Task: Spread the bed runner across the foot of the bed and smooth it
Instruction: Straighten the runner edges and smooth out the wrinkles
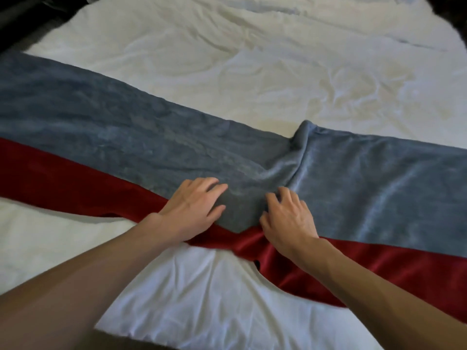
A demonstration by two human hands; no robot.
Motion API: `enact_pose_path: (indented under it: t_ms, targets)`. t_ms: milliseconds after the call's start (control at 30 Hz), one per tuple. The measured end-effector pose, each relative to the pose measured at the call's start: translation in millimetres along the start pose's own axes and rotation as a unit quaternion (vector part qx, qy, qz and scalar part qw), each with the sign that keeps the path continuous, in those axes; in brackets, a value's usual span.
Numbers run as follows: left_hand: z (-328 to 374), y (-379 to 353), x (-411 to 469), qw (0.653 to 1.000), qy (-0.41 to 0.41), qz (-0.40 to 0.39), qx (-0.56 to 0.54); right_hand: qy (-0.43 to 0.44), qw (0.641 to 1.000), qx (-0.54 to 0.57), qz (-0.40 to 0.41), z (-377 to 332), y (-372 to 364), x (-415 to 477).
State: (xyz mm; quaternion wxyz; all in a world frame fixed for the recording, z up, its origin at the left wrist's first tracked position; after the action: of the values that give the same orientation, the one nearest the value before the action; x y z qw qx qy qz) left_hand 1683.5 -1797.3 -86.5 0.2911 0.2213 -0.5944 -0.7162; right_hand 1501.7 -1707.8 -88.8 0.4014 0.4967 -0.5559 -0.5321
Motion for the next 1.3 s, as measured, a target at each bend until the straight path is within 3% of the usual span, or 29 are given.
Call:
enact_pose_path:
  t_ms: [433,633,933,1100,1300]
  targets:
    - [-25,-4,89,0.999,-0.012,-0.029,0.034,0.009,1.0,0.006,-0.009,12,6,78]
    - [-33,-18,145,0.998,-0.004,-0.058,0.036,0.065,0.997,0.013,-0.028,46,9,120]
    - [-66,-26,204,0.989,0.082,-0.118,0.046,0.075,0.993,0.035,-0.08,57,9,188]
    - [-93,-31,225,0.983,0.132,-0.118,0.045,-0.001,0.995,0.015,-0.099,53,-2,224]
    - [-121,-33,244,0.984,0.122,-0.115,0.065,-0.043,0.995,0.002,-0.095,45,-9,246]
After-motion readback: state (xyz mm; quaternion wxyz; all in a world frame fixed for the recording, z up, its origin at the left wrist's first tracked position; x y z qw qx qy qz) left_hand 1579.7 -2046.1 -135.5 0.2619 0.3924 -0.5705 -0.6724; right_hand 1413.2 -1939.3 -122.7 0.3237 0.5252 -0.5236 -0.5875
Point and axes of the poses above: each hand's wrist, its own x-axis towards the middle knuckle, its own y-axis out of the back of the hand, z = x × y, the point moved 2 cm from there along x, towards the middle knuckle, and after that the axes turned 3 degrees about z, right-handed, at the moved point
